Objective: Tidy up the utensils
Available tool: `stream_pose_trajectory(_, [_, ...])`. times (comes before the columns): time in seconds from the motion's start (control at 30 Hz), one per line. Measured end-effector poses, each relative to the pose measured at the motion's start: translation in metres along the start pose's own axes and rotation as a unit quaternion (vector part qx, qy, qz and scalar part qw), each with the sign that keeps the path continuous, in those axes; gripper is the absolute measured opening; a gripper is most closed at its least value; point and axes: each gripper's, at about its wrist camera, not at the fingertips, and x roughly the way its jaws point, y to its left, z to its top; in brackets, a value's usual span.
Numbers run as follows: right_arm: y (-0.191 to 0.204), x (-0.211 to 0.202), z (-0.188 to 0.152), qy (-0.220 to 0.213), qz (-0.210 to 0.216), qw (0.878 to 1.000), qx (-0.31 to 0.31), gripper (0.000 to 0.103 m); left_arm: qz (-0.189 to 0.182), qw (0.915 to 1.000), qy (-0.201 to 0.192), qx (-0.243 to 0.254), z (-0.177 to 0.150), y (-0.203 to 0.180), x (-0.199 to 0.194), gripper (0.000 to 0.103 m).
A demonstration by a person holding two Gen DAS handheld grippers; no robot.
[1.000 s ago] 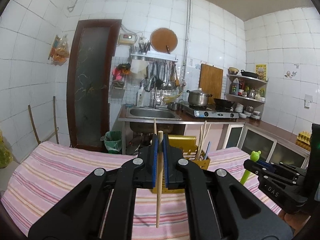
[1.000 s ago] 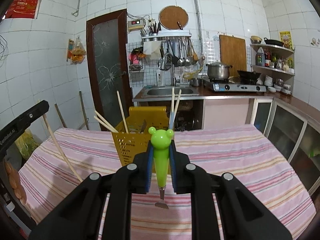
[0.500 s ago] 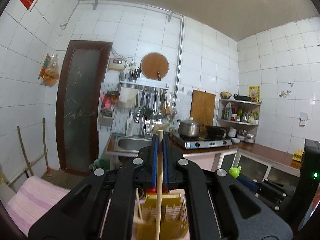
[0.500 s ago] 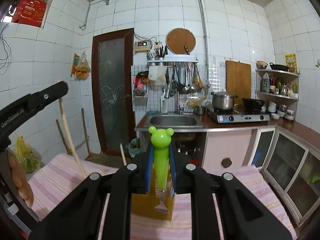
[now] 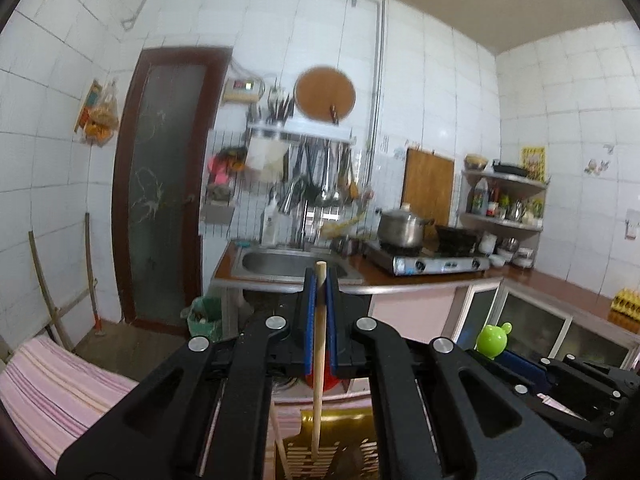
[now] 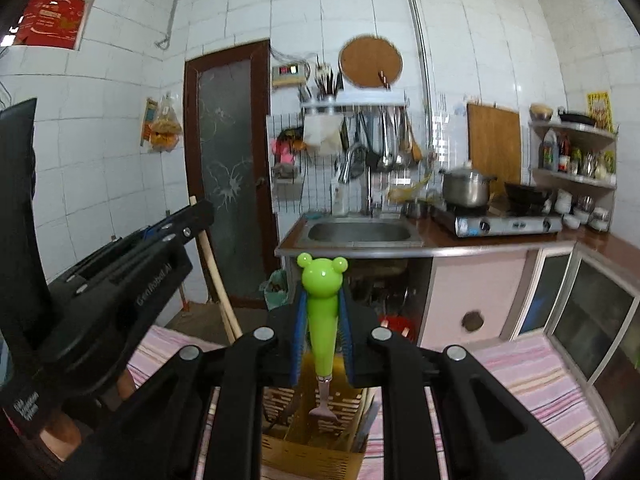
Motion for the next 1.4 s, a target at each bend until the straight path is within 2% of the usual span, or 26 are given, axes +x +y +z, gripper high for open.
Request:
stream_pose_trajectory(0.23, [-0.005, 0.029, -0.033, 0.034, -0.016, 0.999, -0.003, 0.016, 0.017, 0.9985, 0.050, 0.011, -0.037, 0.007, 0.018, 0.004])
stream_pose_trajectory(0.5, [-0.017, 0.043, -0.056, 0.059, -0.022, 0.998, 0.004, 0.017, 0.032, 0.9956, 0.088, 0.004, -0.054, 0.030, 0.008, 0.005])
stream_pose_trajectory(0.57, [-0.016, 0.038, -0.054, 0.060, -0.030, 0.998, -0.003, 0.023, 0.034, 0.9950, 0.093, 0.009, -0.050, 0.033, -0.001, 0.015])
stream_pose_trajectory(0.6, [-0.016, 0.034, -0.053, 0.058, -0.033, 0.998, -0.004, 0.040, 0.035, 0.9952, 0.091, 0.010, -0.047, 0.035, -0.011, 0.031])
stream_pose_trajectory(0.63, [-0.016, 0.024, -0.051, 0.050, -0.038, 0.998, -0.003, 0.056, 0.036, 0.9954, 0.088, 0.012, -0.043, 0.036, -0.020, 0.051])
stream_pose_trajectory(0.67, [-0.017, 0.015, -0.049, 0.045, -0.044, 0.998, -0.005, 0.061, 0.039, 0.9956, 0.083, 0.017, -0.040, 0.037, -0.031, 0.059])
stream_pose_trajectory(0.73, [-0.018, -0.002, -0.049, 0.049, -0.062, 0.997, -0.016, 0.065, 0.048, 0.9961, 0.066, 0.033, -0.034, 0.038, -0.059, 0.083])
stream_pose_trajectory(0.77, [-0.020, -0.012, -0.052, 0.051, -0.069, 0.996, -0.020, 0.067, 0.053, 0.9961, 0.060, 0.037, -0.033, 0.039, -0.070, 0.088])
stream_pose_trajectory(0.8, [-0.022, -0.019, -0.055, 0.052, -0.074, 0.996, -0.020, 0.074, 0.058, 0.9961, 0.055, 0.037, -0.032, 0.041, -0.082, 0.097])
stream_pose_trajectory(0.93, [-0.025, -0.067, -0.079, 0.054, -0.086, 0.995, -0.007, 0.092, 0.056, 0.9964, 0.058, 0.027, -0.044, 0.051, -0.139, 0.098])
stream_pose_trajectory(1.03, [-0.020, -0.107, -0.107, 0.054, -0.087, 0.995, 0.004, 0.099, 0.067, 0.9953, 0.065, 0.027, -0.058, 0.055, -0.170, 0.098])
stream_pose_trajectory(1.17, [-0.006, -0.147, -0.139, 0.056, -0.088, 0.995, 0.009, 0.099, 0.064, 0.9942, 0.087, -0.005, -0.096, 0.060, -0.214, 0.098])
stream_pose_trajectory(1.33, [0.018, -0.199, -0.171, 0.034, -0.101, 0.994, 0.001, 0.099, 0.076, 0.9912, 0.102, 0.036, -0.136, 0.040, -0.255, 0.098])
stream_pose_trajectory(1.4, [0.025, -0.216, -0.184, 0.020, -0.112, 0.993, 0.003, 0.099, 0.073, 0.9908, 0.108, 0.035, -0.151, 0.036, -0.271, 0.098])
